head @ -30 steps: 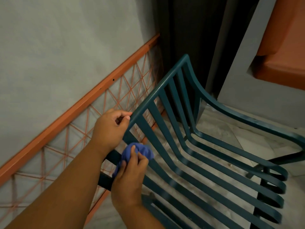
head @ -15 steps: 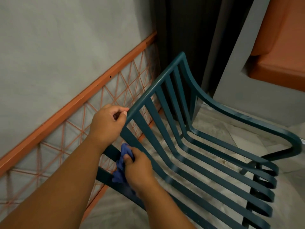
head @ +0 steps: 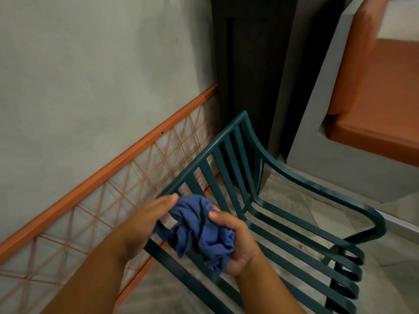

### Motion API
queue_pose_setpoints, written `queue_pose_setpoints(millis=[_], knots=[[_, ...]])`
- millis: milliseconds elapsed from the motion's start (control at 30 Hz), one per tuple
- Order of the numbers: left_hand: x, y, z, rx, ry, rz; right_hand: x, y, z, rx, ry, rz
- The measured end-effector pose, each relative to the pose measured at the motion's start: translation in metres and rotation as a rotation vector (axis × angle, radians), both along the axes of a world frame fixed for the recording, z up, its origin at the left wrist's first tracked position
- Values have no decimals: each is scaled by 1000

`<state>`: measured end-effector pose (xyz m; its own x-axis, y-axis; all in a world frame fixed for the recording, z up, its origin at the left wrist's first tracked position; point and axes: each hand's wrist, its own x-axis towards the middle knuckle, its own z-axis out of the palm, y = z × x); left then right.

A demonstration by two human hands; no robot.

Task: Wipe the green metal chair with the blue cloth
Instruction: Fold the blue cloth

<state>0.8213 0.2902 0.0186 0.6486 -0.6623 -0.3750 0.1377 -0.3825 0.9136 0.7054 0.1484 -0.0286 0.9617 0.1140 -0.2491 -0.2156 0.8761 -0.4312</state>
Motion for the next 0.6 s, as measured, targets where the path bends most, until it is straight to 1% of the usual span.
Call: queue_pose_setpoints(millis=[33,67,133,200,267,333,433,467,533,600], knots=[[-7,6,3,-18,121,-12,-6,-2,4,-12,-6,8],[-14,10,7,-25,188,-23,-13,-4,9,-22,-13,21],[-29,15,20,-28,234,0,-32,-7,20,-35,19,49],[-47,17,34,-72,269,72,-53,-9,23,14,36,80],[-63,21,48,-134,284,114,-73,-7,30,-29,43,78],[-82,25,61,-161,265,129,-92,-5,36,-197,79,35],[-109,32,78,-93,165,103,-115,-1,53,-383,201,-99],[-116,34,83,-65,141,88,-122,2,61,-490,248,-155],[-130,37,92,16,77,54,-137,4,78,-817,293,-250],[-141,38,97,150,-61,-32,-151,0,98,-1104,208,-301]])
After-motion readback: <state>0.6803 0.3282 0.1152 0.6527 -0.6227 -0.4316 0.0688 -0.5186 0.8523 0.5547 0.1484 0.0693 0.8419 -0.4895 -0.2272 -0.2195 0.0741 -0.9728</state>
